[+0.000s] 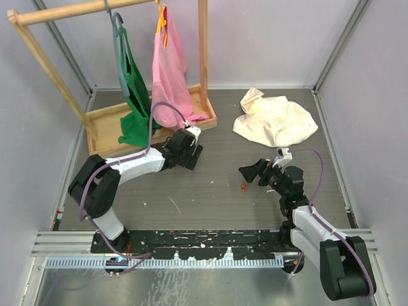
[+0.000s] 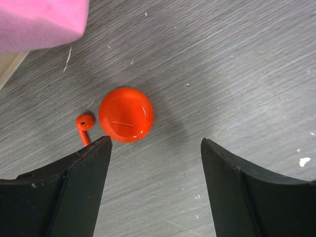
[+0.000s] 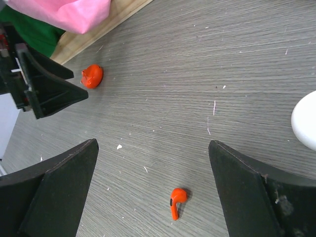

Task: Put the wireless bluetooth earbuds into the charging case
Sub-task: Pick up the charging case at the center of the board.

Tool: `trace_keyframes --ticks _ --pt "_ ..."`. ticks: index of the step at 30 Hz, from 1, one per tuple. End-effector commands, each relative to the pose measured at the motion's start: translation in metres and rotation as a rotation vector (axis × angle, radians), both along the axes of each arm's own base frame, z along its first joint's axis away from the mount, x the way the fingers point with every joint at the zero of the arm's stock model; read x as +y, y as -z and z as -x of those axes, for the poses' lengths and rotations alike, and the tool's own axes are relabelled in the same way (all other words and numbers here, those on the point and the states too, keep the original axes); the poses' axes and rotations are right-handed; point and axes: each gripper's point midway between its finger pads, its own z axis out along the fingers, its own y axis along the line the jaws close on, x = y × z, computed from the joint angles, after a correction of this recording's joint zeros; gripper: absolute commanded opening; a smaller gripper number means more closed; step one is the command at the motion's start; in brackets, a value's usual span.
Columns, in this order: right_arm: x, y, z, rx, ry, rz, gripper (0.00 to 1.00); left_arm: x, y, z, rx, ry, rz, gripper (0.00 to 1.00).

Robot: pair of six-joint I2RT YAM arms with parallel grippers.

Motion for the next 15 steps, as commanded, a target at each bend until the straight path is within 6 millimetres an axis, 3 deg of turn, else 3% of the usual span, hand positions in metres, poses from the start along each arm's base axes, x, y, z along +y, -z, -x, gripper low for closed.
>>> trace_keyframes --ticks 1,8,15 --pt "0.003 -0.016 -0.006 -0.09 -0.017 0.009 1.0 -0.002 -0.014 -0.033 -0.108 -0.042 0.0 0.74" --pt "0.005 -0.017 -0.005 -0.095 -0.025 0.012 1.0 0.001 -0.005 -0.05 -0.113 -0.075 -0.011 0.74" --pt "0.006 -0.015 -0.005 -0.09 -0.027 0.014 1.0 -0.001 0.009 -0.051 -0.056 -0.072 -0.026 0.61"
